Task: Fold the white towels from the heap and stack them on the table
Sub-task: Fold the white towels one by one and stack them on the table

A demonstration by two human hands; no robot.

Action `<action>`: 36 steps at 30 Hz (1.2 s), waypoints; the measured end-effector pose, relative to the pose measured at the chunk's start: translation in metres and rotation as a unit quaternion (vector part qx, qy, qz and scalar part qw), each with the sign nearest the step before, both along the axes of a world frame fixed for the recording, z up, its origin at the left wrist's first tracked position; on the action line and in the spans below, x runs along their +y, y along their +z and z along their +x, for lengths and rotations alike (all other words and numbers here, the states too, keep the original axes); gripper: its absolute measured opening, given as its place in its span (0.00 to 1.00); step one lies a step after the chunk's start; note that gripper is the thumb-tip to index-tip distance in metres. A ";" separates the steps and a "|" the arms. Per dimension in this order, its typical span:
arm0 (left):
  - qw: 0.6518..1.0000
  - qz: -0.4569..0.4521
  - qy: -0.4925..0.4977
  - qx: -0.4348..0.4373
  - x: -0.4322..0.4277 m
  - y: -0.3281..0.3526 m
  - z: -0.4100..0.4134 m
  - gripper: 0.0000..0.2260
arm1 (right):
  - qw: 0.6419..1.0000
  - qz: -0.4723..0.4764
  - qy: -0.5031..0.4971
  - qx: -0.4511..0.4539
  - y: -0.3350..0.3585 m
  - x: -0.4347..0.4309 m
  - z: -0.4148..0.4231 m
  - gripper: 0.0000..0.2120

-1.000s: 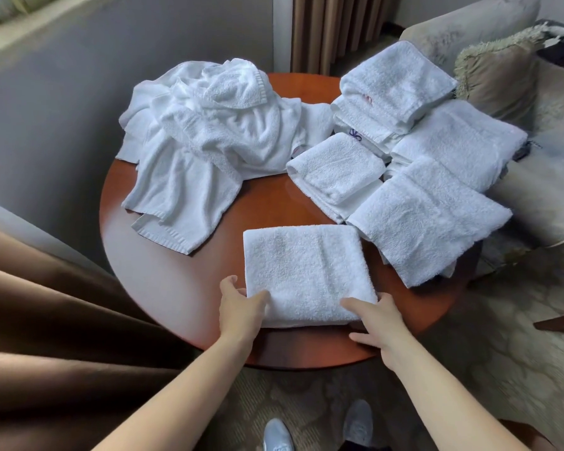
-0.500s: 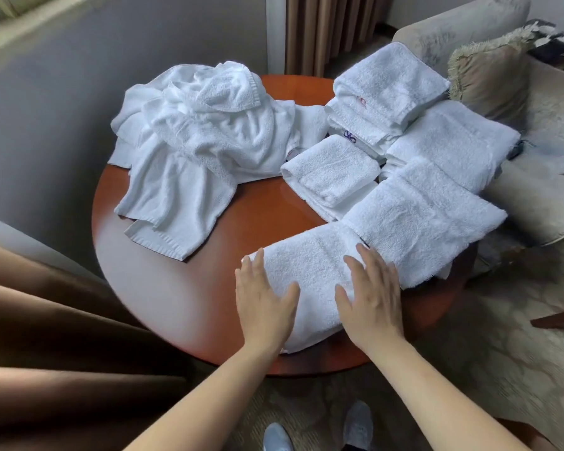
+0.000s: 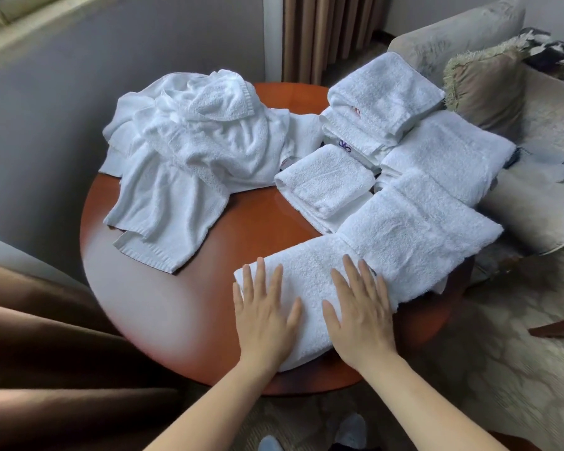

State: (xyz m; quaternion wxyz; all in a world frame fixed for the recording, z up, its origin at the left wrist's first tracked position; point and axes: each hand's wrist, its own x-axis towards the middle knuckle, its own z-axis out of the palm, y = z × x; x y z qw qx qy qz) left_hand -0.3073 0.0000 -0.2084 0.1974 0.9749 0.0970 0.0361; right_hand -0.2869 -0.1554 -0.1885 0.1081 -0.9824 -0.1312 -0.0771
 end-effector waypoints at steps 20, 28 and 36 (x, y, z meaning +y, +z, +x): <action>0.998 -0.021 0.034 -0.044 0.006 0.015 0.051 0.17 | 0.992 -0.022 0.115 0.039 -0.011 0.017 0.061 0.18; 0.994 -0.049 0.100 0.001 0.072 0.041 0.062 0.16 | 0.976 0.033 0.169 0.132 0.029 0.086 0.102 0.09; 0.959 -0.191 0.207 0.002 0.170 0.052 0.122 0.11 | 0.971 0.110 0.084 0.193 0.043 0.202 0.185 0.12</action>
